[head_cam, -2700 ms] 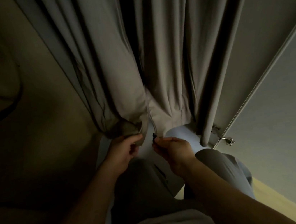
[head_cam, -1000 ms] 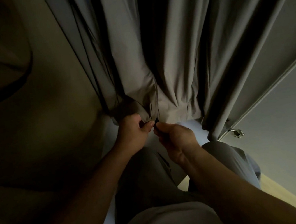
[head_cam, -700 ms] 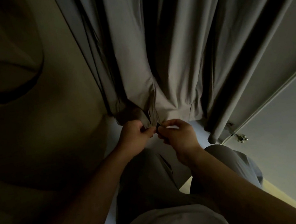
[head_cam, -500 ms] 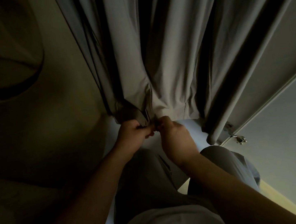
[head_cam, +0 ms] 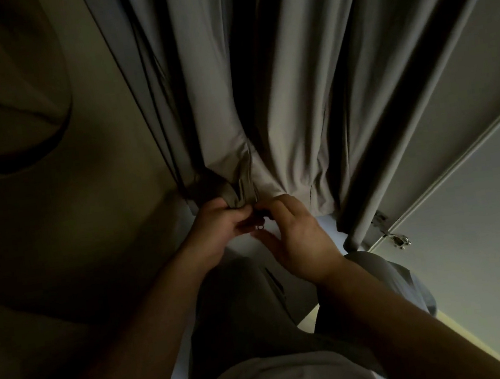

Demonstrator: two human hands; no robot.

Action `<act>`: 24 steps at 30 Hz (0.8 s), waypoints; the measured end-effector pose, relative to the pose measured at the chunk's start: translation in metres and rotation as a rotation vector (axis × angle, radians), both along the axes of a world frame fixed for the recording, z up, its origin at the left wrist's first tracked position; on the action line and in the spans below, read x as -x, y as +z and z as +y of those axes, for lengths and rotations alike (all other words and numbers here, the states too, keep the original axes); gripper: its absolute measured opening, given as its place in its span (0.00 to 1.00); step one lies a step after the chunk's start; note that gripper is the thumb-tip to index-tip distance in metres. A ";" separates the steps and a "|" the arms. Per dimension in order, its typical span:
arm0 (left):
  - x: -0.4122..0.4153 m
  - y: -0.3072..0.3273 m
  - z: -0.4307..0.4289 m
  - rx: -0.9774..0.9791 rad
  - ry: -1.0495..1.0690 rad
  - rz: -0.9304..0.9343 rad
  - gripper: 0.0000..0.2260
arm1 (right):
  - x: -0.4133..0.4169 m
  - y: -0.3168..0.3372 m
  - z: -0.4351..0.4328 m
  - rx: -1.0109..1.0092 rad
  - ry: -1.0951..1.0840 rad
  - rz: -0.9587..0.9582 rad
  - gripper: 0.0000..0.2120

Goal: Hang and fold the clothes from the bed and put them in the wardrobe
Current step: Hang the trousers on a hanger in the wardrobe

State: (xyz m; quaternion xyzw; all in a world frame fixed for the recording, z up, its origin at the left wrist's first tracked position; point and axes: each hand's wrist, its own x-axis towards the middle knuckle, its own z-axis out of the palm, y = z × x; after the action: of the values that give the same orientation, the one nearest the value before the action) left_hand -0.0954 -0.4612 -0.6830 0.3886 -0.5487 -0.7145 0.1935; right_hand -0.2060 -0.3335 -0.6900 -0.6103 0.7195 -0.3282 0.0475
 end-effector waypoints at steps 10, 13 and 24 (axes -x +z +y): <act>-0.007 0.004 -0.006 0.081 -0.062 0.028 0.06 | -0.001 -0.008 -0.009 0.120 -0.026 0.151 0.12; -0.011 0.005 -0.006 0.138 -0.087 0.008 0.07 | -0.002 -0.004 -0.007 0.159 -0.030 0.133 0.11; -0.012 -0.021 -0.008 0.234 -0.153 -0.181 0.04 | 0.001 -0.002 -0.011 0.094 0.035 0.093 0.04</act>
State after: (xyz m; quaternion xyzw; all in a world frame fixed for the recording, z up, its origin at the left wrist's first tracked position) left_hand -0.0837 -0.4693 -0.7037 0.3833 -0.6711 -0.6206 0.1323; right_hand -0.2068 -0.3443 -0.6920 -0.6389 0.6938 -0.3322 -0.0091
